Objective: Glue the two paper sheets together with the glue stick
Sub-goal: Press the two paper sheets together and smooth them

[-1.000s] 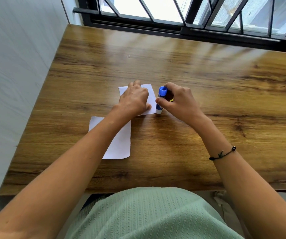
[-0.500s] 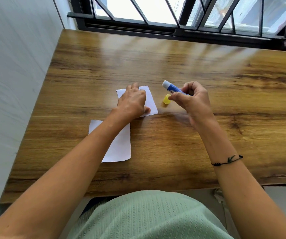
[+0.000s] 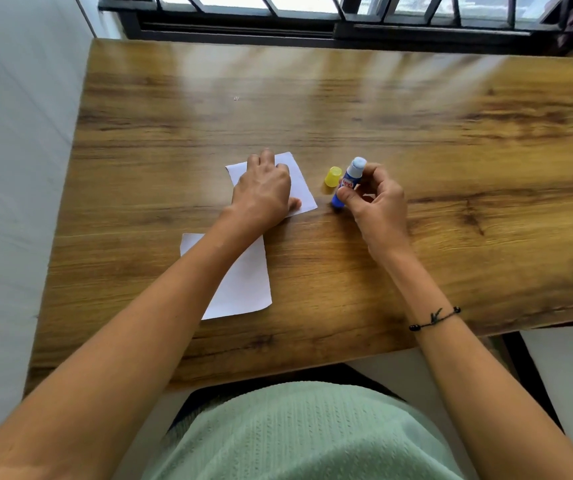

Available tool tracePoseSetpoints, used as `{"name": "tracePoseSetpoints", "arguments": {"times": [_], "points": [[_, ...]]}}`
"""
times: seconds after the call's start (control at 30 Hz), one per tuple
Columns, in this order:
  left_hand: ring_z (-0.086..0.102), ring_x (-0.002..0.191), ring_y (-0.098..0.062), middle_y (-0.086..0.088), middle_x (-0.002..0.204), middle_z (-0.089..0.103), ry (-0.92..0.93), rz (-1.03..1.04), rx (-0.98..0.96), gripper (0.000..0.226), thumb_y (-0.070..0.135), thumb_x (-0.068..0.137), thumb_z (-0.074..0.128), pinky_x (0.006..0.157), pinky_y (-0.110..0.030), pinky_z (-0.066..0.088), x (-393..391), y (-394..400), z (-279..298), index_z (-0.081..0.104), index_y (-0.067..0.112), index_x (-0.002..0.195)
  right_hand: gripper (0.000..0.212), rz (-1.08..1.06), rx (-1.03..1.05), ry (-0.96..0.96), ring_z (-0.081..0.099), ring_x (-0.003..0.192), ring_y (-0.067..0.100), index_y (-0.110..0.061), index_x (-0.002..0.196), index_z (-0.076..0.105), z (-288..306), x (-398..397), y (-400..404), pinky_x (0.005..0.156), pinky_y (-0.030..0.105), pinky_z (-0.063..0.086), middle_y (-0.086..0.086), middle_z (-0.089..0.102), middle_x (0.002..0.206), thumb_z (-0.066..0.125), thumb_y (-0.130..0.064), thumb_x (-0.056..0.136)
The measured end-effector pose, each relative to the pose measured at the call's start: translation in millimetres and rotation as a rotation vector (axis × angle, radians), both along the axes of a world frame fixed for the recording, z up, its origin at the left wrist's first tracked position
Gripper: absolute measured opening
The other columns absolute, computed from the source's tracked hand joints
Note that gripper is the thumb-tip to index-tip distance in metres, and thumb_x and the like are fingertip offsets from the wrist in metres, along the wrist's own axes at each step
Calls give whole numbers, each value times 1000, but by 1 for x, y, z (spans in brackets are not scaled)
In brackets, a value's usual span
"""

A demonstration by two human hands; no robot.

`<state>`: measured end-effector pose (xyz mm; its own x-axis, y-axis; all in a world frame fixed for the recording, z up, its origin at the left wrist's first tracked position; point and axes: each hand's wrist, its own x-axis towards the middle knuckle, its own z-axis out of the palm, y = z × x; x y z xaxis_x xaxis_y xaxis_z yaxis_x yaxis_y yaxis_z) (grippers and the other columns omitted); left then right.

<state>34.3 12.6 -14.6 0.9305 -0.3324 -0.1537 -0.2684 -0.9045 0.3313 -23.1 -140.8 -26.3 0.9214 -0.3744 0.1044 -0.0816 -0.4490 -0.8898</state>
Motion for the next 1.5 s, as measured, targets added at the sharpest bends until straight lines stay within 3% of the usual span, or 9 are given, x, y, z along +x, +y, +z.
{"name": "tracePoseSetpoints", "arguments": {"times": [0.3,0.43,0.6,0.8,0.9,1.0,1.2,1.37,1.5], "points": [[32,122,-33,-19,130,37,-19,-25,-20,52,36,83,60,98,-41,36,0,3,-2,49,-2,117,25,11,-173,21,49,61,0,-14,100,60,3,3,7,60,8,38,-16,55,75,68,-15,76],[33,121,-33,-19,130,37,-25,-32,-26,52,36,83,60,98,-40,36,-1,5,-3,49,-2,117,30,47,-159,101,48,55,-5,-14,103,57,8,2,3,60,11,40,-16,55,82,68,-12,76],[33,121,-33,-18,129,37,-25,-38,-30,52,36,83,61,97,-41,37,1,5,-4,49,-2,117,41,51,-136,138,46,61,6,-15,111,51,16,-3,0,67,27,47,-1,55,97,69,-11,75],[36,119,-33,-17,128,38,9,-63,-35,45,33,83,62,94,-41,38,4,10,-2,53,-1,111,18,-77,-260,-3,44,59,3,-7,92,53,30,-21,16,60,15,38,-6,50,70,65,-12,78],[40,118,-32,-16,127,39,36,-85,-47,46,30,82,64,96,-42,39,9,18,-1,53,2,117,10,44,-358,-35,48,59,7,-8,81,56,33,-33,45,58,15,38,-3,55,69,65,-13,80],[43,117,-33,-16,128,38,56,-130,-59,46,25,83,63,98,-41,39,12,26,0,52,3,121,6,265,-399,75,57,69,15,-9,84,61,22,-35,72,68,29,50,3,63,77,63,-14,82],[49,107,-34,-18,124,40,27,-173,-50,34,16,84,58,86,-40,41,10,37,-1,54,-2,113,22,403,-538,222,58,84,21,-12,101,60,10,-25,95,76,36,50,7,63,97,61,-24,82],[49,107,-34,-20,124,40,32,-178,-65,35,8,82,56,91,-43,43,9,44,-5,55,-2,115,57,494,-658,381,55,104,26,-17,119,44,14,-25,105,74,35,42,4,53,115,69,-42,74],[47,113,-33,-18,128,39,29,-170,-69,39,16,84,59,92,-40,42,8,50,-3,53,0,119,49,514,-692,456,52,104,26,-16,110,48,18,-26,109,75,34,37,4,48,111,68,-44,75]]}}
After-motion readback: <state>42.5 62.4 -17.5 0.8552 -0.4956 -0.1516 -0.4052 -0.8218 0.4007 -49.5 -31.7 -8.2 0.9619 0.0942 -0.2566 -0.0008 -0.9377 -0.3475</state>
